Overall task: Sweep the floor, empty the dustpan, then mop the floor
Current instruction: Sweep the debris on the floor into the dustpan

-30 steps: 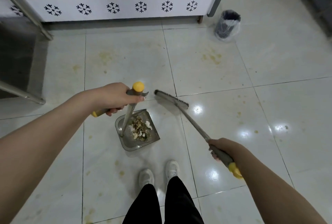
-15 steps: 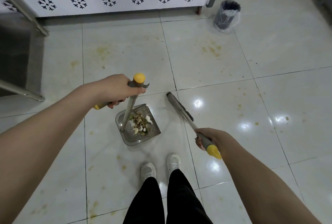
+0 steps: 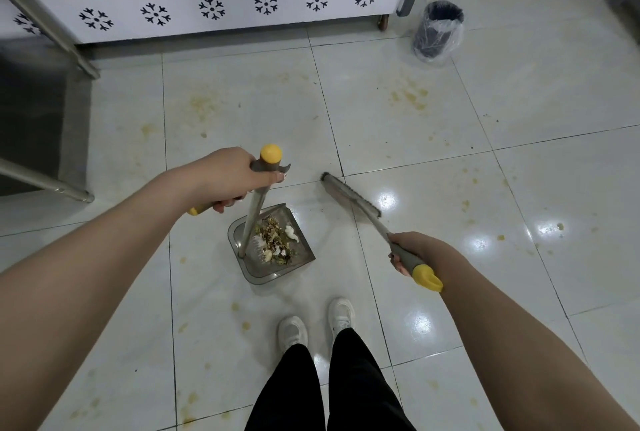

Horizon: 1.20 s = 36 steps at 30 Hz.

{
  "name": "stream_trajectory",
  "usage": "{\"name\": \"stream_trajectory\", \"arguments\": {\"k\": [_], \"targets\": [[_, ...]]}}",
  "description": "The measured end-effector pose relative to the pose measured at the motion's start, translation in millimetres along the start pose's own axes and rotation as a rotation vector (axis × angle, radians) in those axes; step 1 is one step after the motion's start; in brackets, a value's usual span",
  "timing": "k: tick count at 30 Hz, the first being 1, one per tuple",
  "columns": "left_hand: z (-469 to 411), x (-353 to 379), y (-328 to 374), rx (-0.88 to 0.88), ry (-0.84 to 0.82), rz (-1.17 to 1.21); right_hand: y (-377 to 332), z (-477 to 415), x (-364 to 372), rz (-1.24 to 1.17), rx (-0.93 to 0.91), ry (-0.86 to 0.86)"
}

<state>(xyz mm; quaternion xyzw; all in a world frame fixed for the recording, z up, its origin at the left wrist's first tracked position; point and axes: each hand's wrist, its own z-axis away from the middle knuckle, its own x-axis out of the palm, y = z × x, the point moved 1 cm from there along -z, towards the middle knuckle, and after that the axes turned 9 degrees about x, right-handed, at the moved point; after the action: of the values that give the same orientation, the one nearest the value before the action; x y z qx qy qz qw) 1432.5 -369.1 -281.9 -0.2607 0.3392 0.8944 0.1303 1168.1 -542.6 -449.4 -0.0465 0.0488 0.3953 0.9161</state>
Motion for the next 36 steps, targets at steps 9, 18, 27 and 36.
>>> {"name": "stream_trajectory", "arguments": {"k": [9, 18, 27, 36], "targets": [[-11, -1, 8, 0.034, 0.016, -0.001, 20, -12, 46, 0.121, 0.113, -0.05], [-9, -3, 1, 0.011, 0.014, -0.019, 14, 18, 50, 0.02, 0.295, -0.416], [-8, -2, -7, 0.033, -0.005, -0.017, -13, 29, -2, 0.034, 0.228, -0.27], [-6, -4, -11, 0.018, 0.001, -0.022, 5, 10, 59, 0.039, 0.211, -0.274]]}}
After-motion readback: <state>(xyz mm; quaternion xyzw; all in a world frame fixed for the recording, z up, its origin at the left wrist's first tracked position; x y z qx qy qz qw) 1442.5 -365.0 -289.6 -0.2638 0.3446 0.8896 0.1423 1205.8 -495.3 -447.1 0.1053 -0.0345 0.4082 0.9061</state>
